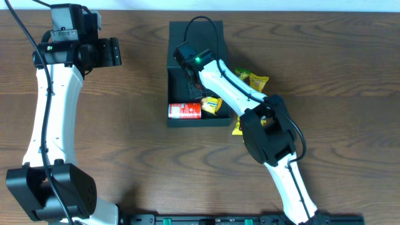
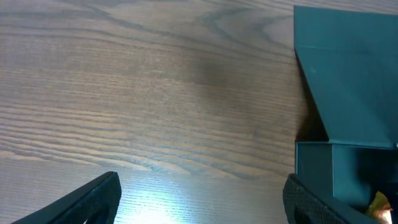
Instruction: Pack container
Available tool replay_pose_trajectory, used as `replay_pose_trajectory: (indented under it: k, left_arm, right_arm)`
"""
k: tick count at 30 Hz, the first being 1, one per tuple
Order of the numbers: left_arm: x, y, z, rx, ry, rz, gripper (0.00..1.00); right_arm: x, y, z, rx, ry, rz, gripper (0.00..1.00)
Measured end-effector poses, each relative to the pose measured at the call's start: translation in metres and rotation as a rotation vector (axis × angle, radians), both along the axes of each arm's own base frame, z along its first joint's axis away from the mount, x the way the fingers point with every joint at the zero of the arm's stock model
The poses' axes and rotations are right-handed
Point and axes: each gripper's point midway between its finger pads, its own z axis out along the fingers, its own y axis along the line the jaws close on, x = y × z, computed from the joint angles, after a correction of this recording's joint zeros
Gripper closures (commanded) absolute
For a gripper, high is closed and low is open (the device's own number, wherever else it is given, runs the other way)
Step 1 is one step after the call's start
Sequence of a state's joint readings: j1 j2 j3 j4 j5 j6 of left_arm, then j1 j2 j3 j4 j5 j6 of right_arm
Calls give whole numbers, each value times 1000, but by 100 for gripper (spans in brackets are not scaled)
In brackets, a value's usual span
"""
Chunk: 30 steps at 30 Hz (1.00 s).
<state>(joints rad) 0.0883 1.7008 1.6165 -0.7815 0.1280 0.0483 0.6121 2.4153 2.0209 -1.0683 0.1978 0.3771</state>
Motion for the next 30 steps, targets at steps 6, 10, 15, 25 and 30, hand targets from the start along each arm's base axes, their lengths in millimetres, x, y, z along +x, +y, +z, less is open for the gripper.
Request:
replay_pose_trajectory:
  k: [6,10,15,25,30]
  left_arm:
    - [0,0,0,0,0,0,15]
    - [0,0,0,0,0,0,15]
    - [0,0,0,0,0,0,15]
    - [0,0,0,0,0,0,15]
    - [0,0,0,0,0,0,15]
  right_arm:
    - [9,2,1,25,-23,6,99]
    - [16,6,1,54,-45,2,99]
    - [15,13,1,100,-30,6,99]
    - [5,26,-1,192,37,22,99]
    - [-3,22,-2,172,73,46,99]
